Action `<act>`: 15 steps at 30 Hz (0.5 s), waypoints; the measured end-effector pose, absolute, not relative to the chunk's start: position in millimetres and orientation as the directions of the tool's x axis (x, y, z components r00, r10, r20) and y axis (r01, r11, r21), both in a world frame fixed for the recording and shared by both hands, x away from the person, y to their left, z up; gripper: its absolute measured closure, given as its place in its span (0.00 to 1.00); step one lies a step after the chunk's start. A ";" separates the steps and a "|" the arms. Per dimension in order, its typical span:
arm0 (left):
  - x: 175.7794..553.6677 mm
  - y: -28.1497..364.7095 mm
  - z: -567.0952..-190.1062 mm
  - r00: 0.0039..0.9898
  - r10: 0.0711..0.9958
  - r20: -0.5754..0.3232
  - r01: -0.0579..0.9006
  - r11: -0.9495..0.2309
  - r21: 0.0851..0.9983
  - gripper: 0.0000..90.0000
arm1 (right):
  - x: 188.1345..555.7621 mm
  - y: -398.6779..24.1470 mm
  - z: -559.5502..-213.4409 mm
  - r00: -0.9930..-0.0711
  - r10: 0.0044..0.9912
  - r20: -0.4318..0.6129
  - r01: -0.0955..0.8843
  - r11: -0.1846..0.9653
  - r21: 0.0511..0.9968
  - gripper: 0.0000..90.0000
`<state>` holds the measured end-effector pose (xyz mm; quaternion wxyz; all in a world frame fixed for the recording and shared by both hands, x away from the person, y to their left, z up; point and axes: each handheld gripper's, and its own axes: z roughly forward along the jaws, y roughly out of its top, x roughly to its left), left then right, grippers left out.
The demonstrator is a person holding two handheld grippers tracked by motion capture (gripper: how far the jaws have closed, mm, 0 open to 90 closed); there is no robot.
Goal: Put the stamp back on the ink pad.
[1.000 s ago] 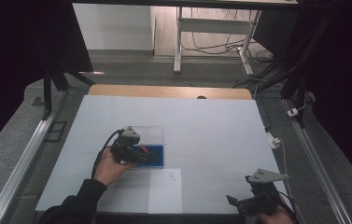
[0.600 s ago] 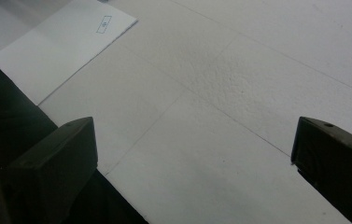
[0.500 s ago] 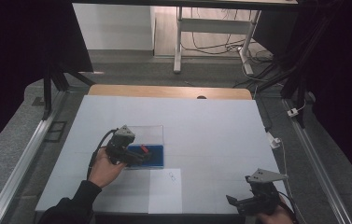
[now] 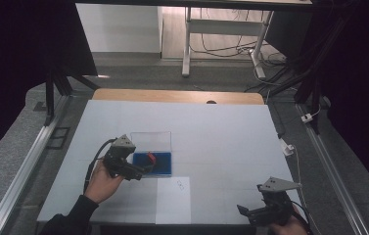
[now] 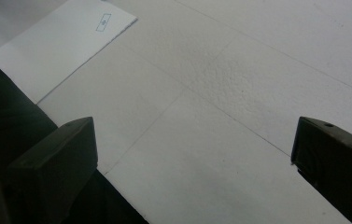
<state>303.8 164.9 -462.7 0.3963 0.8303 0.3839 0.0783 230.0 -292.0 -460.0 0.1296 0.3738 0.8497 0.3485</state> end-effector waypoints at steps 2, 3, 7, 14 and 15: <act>300.5 166.2 -461.3 0.699 0.695 -0.166 0.564 -0.393 0.727 0.00 | 230.1 -291.7 -460.2 -0.691 0.722 0.034 0.541 0.485 0.687 0.00; 299.2 167.1 -461.0 0.706 0.690 -0.163 0.554 -0.395 0.733 0.00 | 230.0 -291.3 -460.3 -0.690 0.723 0.033 0.541 0.485 0.687 0.00; 294.1 172.0 -460.2 0.718 0.668 -0.196 0.559 -0.386 0.734 0.00 | 230.2 -291.1 -460.4 -0.691 0.723 0.029 0.541 0.489 0.684 0.00; 277.5 185.2 -459.0 0.712 0.669 -0.212 0.564 -0.365 0.741 0.00 | 230.4 -291.7 -460.2 -0.684 0.728 0.036 0.546 0.479 0.687 0.00; 275.5 187.1 -458.7 0.712 0.671 -0.209 0.561 -0.364 0.743 0.00 | 230.5 -291.8 -460.2 -0.684 0.729 0.037 0.547 0.479 0.687 0.00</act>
